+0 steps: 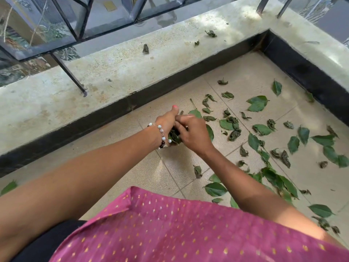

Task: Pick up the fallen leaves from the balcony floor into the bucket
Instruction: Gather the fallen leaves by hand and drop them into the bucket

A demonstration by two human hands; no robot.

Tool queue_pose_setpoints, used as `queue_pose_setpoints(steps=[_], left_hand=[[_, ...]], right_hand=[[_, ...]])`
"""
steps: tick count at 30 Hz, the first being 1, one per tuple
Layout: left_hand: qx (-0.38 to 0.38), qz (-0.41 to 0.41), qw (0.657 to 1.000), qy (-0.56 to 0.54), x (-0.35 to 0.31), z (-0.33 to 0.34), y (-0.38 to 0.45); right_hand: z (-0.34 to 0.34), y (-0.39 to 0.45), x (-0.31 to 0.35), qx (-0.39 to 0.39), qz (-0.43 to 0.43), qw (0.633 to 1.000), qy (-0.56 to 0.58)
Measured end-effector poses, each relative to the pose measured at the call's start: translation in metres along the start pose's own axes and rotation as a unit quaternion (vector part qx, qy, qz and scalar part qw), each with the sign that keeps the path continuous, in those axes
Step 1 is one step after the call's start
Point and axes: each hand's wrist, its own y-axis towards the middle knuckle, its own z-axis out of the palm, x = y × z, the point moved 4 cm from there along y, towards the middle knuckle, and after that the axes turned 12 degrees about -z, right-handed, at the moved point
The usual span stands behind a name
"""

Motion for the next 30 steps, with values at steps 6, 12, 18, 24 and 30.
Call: queue_pose_setpoints(steps=[6, 12, 18, 24, 30], left_hand=[[-0.106, 0.074, 0.991, 0.044, -0.013, -0.028, -0.005], [-0.142, 0.065, 0.988, 0.016, -0.014, -0.045, -0.005], [-0.138, 0.068, 0.988, 0.003, -0.016, -0.042, -0.001], [-0.113, 0.062, 0.991, -0.029, -0.018, -0.042, 0.002], [-0.096, 0.066, 0.992, -0.051, -0.019, -0.044, 0.003]], right_hand=[[-0.012, -0.01, -0.033, -0.076, 0.128, 0.969, 0.198], [0.021, -0.024, -0.05, 0.122, 0.097, 0.969, -0.189], [0.02, -0.015, -0.041, 0.192, 0.104, 0.956, -0.193], [-0.013, 0.006, -0.048, -0.014, 0.163, 0.986, -0.006], [0.004, 0.005, -0.065, 0.033, 0.125, 0.984, -0.125]])
